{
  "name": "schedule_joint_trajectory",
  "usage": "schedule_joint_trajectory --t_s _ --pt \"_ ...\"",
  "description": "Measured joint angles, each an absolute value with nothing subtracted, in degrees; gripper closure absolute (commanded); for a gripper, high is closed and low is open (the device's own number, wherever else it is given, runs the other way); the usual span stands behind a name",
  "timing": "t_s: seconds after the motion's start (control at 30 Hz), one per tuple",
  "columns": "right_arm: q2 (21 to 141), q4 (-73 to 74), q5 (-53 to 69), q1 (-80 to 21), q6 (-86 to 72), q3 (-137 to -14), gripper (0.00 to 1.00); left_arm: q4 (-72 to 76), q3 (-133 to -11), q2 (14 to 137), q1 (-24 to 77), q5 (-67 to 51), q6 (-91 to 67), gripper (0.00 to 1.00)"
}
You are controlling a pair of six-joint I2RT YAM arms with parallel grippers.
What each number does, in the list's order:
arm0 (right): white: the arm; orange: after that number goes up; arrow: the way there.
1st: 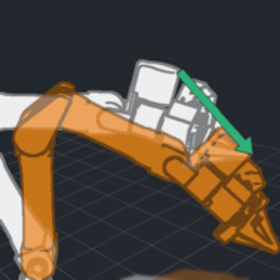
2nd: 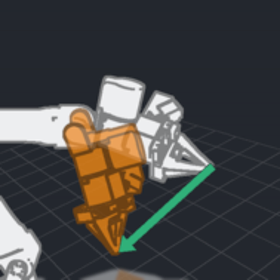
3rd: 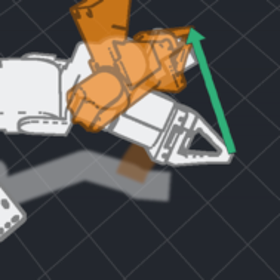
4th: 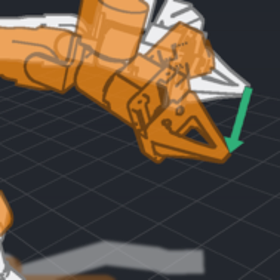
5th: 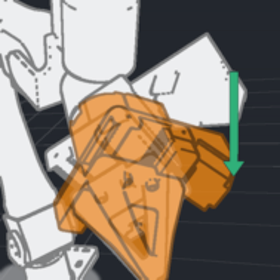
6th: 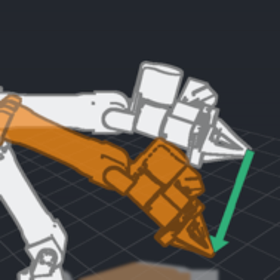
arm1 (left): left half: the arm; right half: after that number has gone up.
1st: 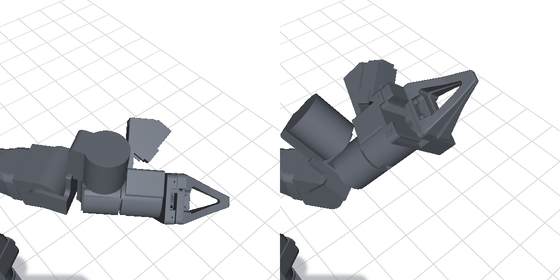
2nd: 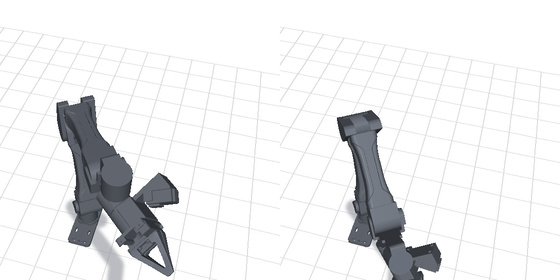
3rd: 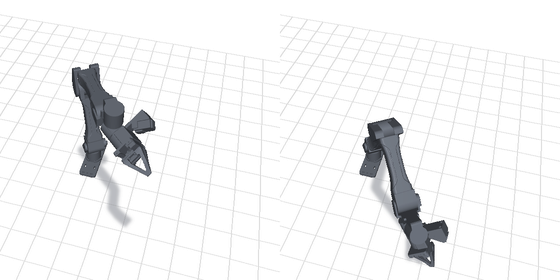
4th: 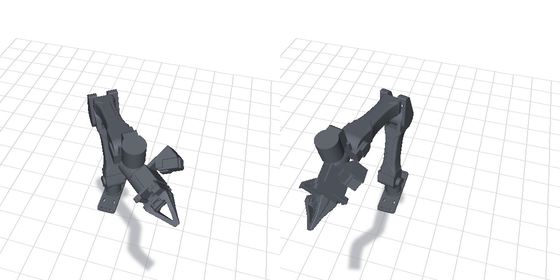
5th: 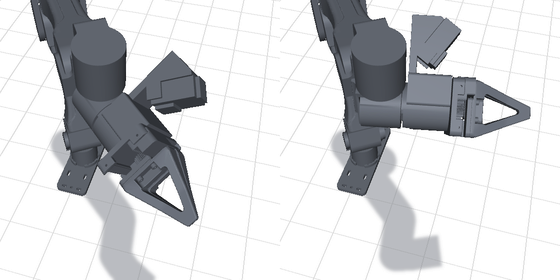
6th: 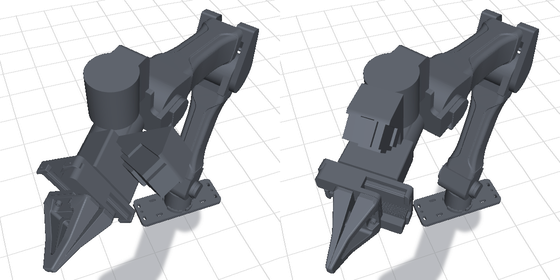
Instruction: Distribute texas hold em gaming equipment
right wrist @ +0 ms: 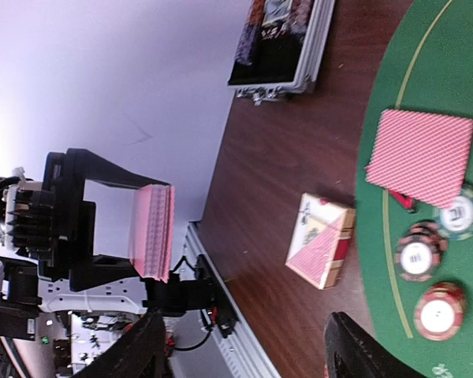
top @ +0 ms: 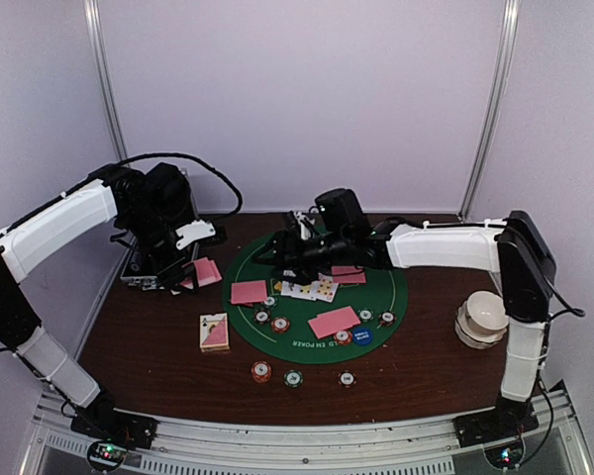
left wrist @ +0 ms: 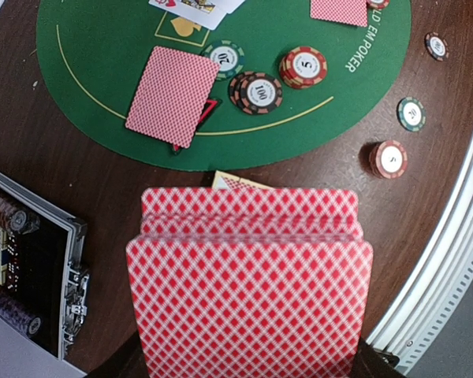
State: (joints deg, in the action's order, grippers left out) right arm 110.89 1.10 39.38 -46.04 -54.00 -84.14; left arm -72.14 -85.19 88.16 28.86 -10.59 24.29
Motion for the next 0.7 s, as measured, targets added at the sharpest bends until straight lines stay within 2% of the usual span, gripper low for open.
schedule_joint_trajectory --t_s 0.3,0.7 --pt "120.18 -10.79 43.53 -51.9 -67.48 -89.82 0.25 -72.05 -85.19 88.18 28.86 -11.46 24.27 1.0" --pt "125.86 -17.37 45.25 -54.54 -74.24 -96.79 0.23 -72.05 -85.19 88.18 28.86 -11.81 24.27 1.0"
